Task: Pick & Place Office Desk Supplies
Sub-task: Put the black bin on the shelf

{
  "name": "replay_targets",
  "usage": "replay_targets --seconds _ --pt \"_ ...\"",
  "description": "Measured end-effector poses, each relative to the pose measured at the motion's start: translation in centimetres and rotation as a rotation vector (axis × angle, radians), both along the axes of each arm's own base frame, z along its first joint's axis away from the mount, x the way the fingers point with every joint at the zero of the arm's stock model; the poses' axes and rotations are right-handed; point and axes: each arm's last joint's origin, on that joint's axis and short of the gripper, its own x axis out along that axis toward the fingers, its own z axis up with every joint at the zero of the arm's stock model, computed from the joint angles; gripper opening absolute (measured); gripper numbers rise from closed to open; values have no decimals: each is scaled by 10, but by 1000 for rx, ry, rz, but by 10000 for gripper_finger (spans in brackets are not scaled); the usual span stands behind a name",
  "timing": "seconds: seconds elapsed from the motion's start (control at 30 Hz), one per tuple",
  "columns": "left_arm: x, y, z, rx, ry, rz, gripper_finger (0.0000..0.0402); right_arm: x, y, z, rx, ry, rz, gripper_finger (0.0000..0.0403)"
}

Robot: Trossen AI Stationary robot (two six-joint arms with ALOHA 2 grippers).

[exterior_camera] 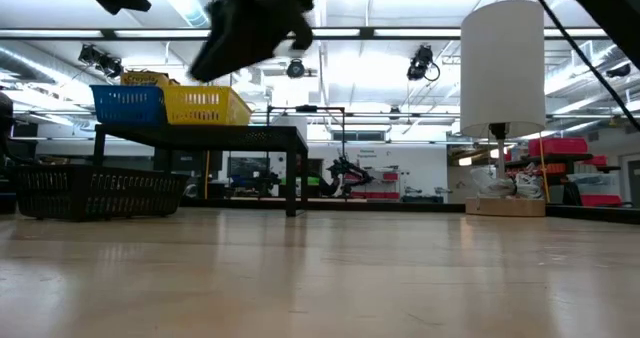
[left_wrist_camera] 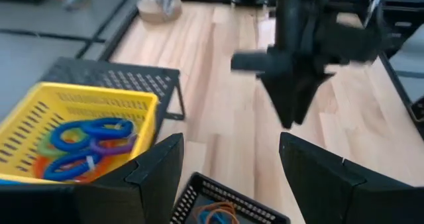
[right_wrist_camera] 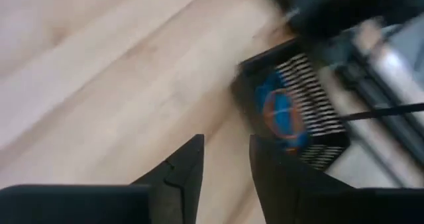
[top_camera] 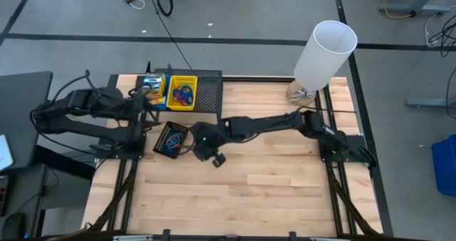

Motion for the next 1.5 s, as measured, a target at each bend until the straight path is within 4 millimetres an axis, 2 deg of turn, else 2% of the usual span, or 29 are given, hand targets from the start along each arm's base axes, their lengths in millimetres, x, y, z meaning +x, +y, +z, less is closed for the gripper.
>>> replay_targets --seconds 0.13,0.3,0.53,0.77,1.0,1.1,1.2,1.33,1.43,1.5 --pt "14 -1 -4 -29 55 -6 257 14 2 -38 -25 27 23 140" --pt "37 -2 -10 -27 128 -17 257 28 -8 -57 -62 -28 19 149" --pt "54 -2 -9 17 106 -44 257 40 -30 -63 -51 -124 -2 153" --pt "58 -2 -4 37 49 -51 257 46 -46 -82 -42 -129 -16 153" --pt "58 -3 -5 -20 53 -55 257 43 -53 -82 -29 -95 -43 153" --pt "60 -7 -9 -59 91 -97 257 37 -43 -66 -19 -83 -10 153" --pt "59 -13 -12 -78 136 -124 257 30 -14 -47 2 -80 62 153" --pt "57 -19 -18 -125 204 -110 257 15 24 -52 -21 55 113 153" --pt "60 -24 -24 -136 268 -77 257 3 40 -57 -8 178 113 153" --pt "65 -30 -28 -126 300 -78 257 -2 45 -53 87 216 117 153"
